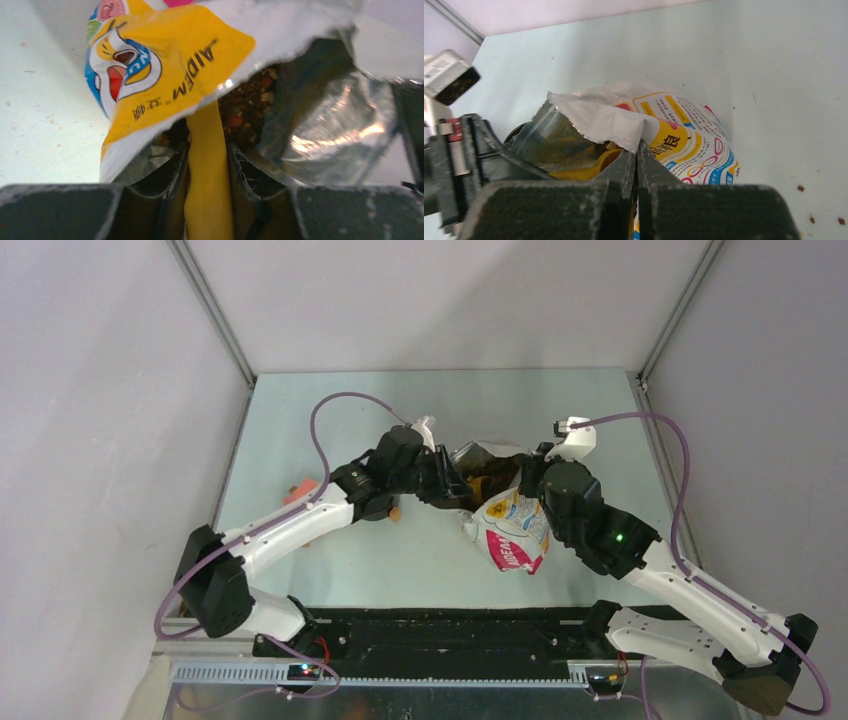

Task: Serve the pet food
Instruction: Collect the pet food from the pet food bag.

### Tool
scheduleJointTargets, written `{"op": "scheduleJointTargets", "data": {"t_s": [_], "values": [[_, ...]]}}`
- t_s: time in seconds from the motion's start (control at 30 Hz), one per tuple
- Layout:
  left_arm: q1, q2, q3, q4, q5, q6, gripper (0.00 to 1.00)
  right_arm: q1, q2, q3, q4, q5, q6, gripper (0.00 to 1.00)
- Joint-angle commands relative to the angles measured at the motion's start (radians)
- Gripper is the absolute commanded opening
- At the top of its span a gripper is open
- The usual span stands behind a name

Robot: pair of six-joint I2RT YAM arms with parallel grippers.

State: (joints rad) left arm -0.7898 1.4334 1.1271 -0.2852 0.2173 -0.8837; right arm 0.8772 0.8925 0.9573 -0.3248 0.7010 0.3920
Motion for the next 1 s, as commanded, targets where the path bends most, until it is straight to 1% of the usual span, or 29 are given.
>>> {"op": "scheduleJointTargets", "data": {"t_s": [0.0,0.13,0.23,0.37,0.53,0.7,0.97], "values": [[-0.015,-0.124,-0.025,0.188,0.124,-0.071,0.0,0.0,-0.038,0.015,0.052,0.055,0.014,0.0],[-0.014,-0.185,-0.081,0.198,0.115,-0.08,0.0,-0.001,-0.043,0.015,0.05,0.057,0.017,0.0],[-0.008,-0.22,-0.155,0.245,0.124,-0.111,0.0,0.001,-0.04,0.015,0.052,0.047,0.015,0.0],[0.011,-0.287,-0.216,0.27,0.119,-0.133,0.0,0.001,-0.039,0.015,0.052,0.052,0.015,0.0],[0.037,-0.338,-0.242,0.242,0.113,-0.12,0.0,0.001,-0.042,0.015,0.051,0.053,0.014,0.0],[0.071,-0.395,-0.28,0.266,0.123,-0.138,0.0,0.003,-0.04,0.015,0.052,0.054,0.012,0.0],[0.1,-0.489,-0.292,0.195,0.041,-0.123,0.0,0.004,-0.048,0.015,0.05,0.058,0.014,0.0]]}}
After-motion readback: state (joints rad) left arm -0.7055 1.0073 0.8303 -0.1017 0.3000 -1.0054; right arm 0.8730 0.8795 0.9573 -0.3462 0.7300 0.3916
